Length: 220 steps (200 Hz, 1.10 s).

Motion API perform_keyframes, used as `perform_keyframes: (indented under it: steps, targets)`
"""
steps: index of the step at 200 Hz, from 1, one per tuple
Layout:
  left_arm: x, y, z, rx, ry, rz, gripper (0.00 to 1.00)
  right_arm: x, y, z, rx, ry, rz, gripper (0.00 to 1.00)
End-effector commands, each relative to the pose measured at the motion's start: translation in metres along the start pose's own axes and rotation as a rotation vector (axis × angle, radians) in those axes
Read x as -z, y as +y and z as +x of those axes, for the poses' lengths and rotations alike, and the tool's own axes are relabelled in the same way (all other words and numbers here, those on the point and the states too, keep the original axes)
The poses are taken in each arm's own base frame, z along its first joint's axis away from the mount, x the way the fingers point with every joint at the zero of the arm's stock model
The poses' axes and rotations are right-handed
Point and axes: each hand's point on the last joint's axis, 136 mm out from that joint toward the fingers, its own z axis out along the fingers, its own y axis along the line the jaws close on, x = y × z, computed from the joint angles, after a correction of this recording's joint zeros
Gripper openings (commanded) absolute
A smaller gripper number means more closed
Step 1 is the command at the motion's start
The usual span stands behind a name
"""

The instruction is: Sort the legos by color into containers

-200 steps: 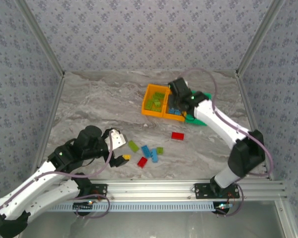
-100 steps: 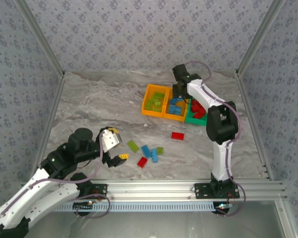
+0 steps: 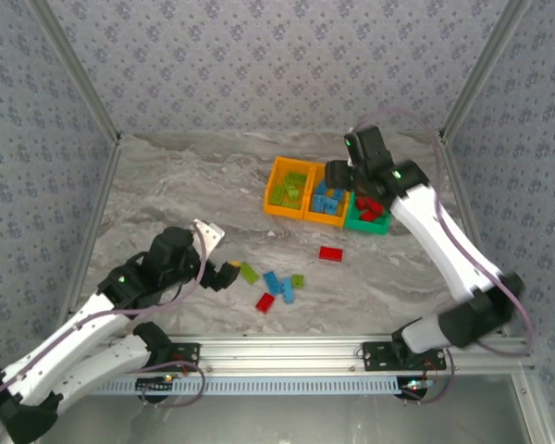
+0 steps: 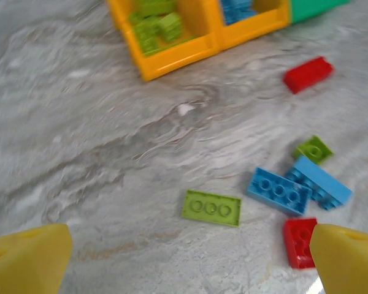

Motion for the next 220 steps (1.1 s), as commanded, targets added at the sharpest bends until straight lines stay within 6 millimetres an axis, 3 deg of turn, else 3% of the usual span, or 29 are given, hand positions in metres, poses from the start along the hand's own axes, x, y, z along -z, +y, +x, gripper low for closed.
perform_keyframes:
  steps: [1,27,32,52,90,134,180,220]
  targets:
    - [0.005,0.03,-0.017,0.36,-0.059,-0.168,0.99,0.039,0.012,0.042,0.046,0.016,-0.096,0.77]
    - [-0.012,0.03,-0.001,0.649,0.001,-0.198,0.99,0.075,0.028,0.092,0.056,0.066,-0.273,0.91]
    - [-0.016,0.03,0.004,0.713,0.023,-0.214,0.98,0.071,0.026,0.111,0.051,0.112,-0.276,0.93]
    - [-0.035,0.028,0.025,0.938,0.126,-0.291,0.94,0.076,0.029,0.149,0.012,0.23,-0.323,0.97]
    - [-0.088,-0.011,0.053,1.062,0.32,-0.279,0.95,0.062,0.019,0.197,0.046,0.386,-0.197,1.0]
    - [-0.128,-0.034,0.082,1.058,0.442,-0.306,0.93,0.052,0.018,0.206,0.065,0.396,-0.157,1.0]
    - [-0.14,-0.024,0.111,1.014,0.492,-0.408,0.78,0.057,0.004,0.199,0.082,0.358,-0.1,1.0]
    - [-0.146,-0.023,0.121,0.977,0.523,-0.422,0.65,0.058,0.002,0.199,0.069,0.349,-0.098,1.0]
